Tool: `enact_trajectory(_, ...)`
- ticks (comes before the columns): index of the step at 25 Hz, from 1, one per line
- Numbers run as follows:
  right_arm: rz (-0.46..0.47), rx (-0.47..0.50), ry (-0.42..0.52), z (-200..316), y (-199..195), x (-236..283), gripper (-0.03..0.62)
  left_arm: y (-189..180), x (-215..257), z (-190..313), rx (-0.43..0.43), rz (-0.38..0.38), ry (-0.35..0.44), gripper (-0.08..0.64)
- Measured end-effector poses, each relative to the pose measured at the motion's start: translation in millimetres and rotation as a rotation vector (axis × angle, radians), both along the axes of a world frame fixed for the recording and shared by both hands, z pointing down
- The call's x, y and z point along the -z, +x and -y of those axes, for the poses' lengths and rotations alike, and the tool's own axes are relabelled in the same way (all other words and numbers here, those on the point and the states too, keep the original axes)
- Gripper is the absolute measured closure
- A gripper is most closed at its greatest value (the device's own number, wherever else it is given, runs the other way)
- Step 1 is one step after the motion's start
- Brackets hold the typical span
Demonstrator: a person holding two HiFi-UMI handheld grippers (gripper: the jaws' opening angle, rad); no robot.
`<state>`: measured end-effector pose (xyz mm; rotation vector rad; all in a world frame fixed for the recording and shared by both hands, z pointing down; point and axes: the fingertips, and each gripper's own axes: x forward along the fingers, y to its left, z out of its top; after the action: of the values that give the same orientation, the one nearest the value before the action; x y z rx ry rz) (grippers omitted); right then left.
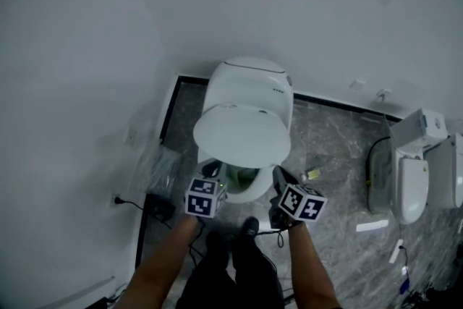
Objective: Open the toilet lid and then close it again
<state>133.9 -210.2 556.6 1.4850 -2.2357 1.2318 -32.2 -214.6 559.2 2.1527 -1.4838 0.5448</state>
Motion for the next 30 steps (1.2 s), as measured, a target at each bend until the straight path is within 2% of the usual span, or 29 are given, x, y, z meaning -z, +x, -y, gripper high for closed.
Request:
enact_trajectory(10,-0.002,0.103,0.023,42,-3,22,0.581,-1,40,56,0.078,0.011,0.041,0.552)
enact_trajectory(16,-0.024,0.128,0.035,62,1,33,0.581,-3,60,92,0.096,0.009,0.075,0.551)
enact_trajectory(24,-0.023,0.078,0.063,96,7,46,0.581,3,86,148,0.061,-0.016,0.137,0.551)
enact_trajectory(30,-0.031,-0.003,0.062,118,-5,55,0.581,9,100,189,-0.022,-0.044,0.158,0.552)
